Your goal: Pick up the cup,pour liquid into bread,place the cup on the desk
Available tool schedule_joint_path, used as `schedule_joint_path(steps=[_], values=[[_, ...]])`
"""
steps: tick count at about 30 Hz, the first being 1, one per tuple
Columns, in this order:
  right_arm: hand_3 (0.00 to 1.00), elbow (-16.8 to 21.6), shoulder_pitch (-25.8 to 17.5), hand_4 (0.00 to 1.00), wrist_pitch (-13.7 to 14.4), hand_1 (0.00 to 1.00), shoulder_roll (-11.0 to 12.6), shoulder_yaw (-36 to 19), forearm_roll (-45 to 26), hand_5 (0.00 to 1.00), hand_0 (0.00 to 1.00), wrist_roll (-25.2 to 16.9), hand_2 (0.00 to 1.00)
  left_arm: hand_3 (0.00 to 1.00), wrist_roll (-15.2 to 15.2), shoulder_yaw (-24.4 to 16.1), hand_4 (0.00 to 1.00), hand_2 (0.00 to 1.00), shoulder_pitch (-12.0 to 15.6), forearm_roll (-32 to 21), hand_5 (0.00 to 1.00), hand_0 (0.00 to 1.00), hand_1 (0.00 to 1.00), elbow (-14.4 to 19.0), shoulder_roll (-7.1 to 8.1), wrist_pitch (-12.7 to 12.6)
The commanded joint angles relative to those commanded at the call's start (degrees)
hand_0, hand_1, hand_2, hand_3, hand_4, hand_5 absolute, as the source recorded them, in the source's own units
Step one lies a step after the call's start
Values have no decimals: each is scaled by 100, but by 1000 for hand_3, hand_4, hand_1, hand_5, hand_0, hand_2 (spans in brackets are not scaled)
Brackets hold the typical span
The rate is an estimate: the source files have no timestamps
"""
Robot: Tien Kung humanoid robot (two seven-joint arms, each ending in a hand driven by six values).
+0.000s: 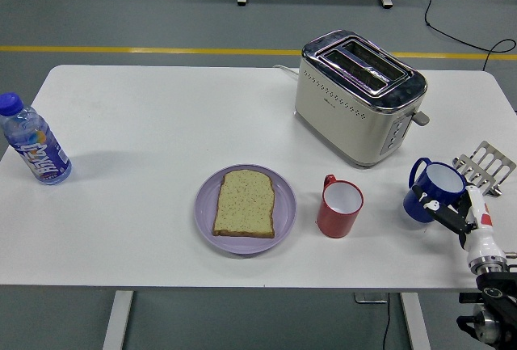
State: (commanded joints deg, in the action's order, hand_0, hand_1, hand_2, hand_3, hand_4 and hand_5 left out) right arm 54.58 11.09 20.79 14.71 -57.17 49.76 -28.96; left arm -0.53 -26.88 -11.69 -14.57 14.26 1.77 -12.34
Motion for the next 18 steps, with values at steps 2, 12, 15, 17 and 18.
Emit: schedule_joint_path(steps=[2,12,15,17,18], values=[[687,58,-17,815,1,450,9,-47,27,127,479,12,557,611,3,7,396,773,2,-10,998,690,756,0,0,2],[642,435,-50,797,44,412,56,-304,250,105,426,73,519,611,15,35,396,773,0,-43,998,690,756,1,10,8],[622,577,-58,779,73,392,77,-373,361,76,395,135,515,611,21,42,396,773,-1,-57,998,690,756,0,13,11],[622,741,-65,779,95,392,112,-425,477,76,395,206,515,611,24,46,396,773,-2,-63,998,690,756,0,15,12],[622,767,-66,779,98,392,117,-433,494,76,395,216,515,611,25,47,396,773,-2,-63,998,690,756,0,16,12]])
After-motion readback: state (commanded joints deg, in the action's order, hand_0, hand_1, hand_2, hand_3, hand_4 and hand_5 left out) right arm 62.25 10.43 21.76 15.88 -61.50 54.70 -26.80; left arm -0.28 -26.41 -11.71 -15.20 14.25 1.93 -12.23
